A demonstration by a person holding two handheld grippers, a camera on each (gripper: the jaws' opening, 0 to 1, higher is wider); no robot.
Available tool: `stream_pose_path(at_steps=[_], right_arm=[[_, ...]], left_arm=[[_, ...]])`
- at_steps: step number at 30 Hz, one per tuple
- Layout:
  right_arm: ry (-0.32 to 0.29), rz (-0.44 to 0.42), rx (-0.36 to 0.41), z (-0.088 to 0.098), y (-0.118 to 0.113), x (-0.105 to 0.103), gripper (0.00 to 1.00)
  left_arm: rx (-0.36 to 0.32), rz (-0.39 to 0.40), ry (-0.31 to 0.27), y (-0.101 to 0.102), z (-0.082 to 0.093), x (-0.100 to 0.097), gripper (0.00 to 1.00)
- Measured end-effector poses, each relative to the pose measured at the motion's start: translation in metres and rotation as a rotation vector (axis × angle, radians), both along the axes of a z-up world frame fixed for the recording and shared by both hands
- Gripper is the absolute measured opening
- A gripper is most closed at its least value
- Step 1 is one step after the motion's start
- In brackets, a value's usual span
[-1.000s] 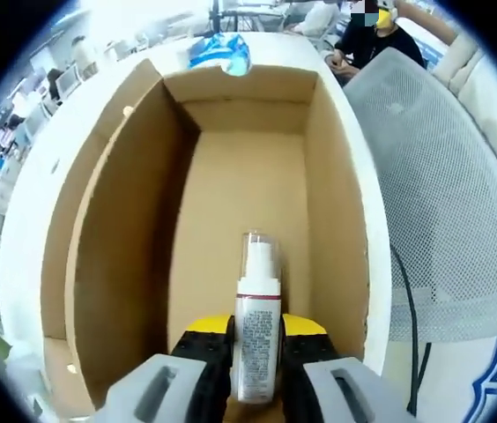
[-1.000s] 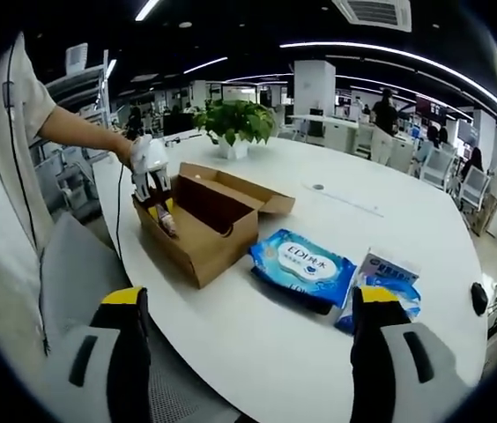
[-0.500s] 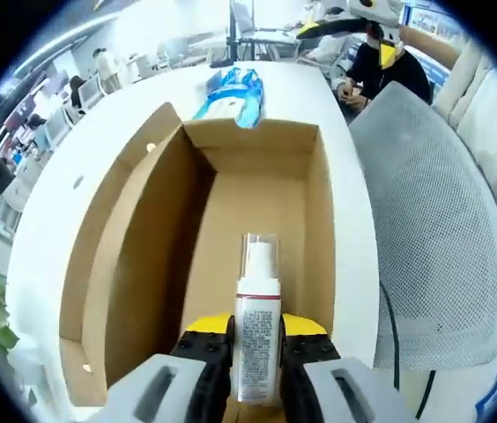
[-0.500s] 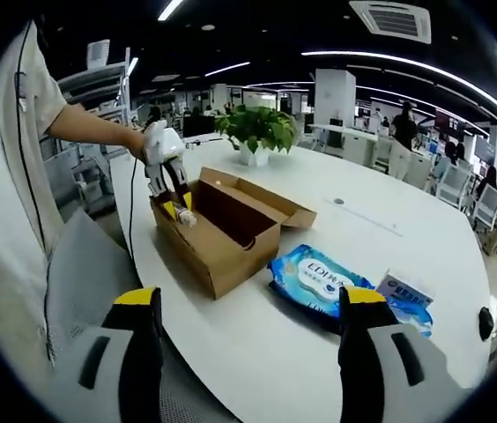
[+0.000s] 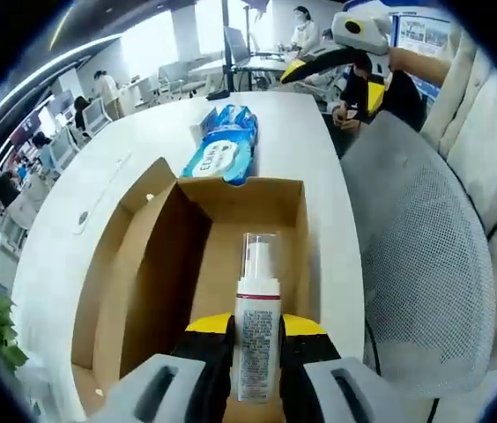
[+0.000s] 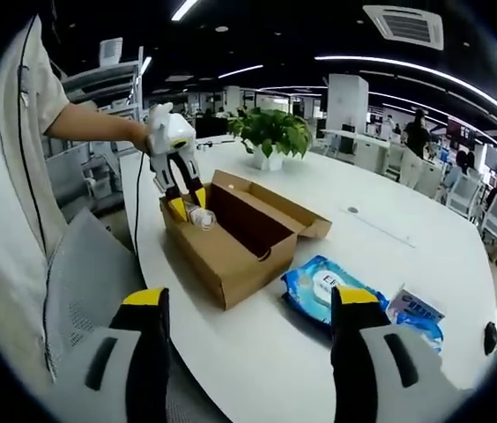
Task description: Operate the shoe box by opening the lid, removing the specified soft item, and placing it in the target area until the item is outside and the box remains undamaged.
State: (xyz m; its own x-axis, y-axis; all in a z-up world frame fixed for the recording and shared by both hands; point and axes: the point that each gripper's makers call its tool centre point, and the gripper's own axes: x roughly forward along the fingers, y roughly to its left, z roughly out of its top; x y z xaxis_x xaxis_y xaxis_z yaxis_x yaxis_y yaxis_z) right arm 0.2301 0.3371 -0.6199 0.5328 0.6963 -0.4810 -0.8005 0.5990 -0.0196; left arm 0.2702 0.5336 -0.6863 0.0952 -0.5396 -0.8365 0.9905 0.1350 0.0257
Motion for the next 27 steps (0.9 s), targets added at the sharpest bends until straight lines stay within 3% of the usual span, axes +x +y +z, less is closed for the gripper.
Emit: stream_pose_path(at_steps=[13, 27], right_arm=[[-0.029, 0.098, -0.001, 0.004, 0.030, -0.004, 0.59], [-0.038, 0.170, 0.007, 0.004, 0.050, -0.011, 0.52]], left_arm=[[-0.116, -0.064, 0.017, -0.044, 0.019, -0.020, 0.18], [-0.174, -0.138, 0.053, -0.076, 0.024, -0.044, 0.18]])
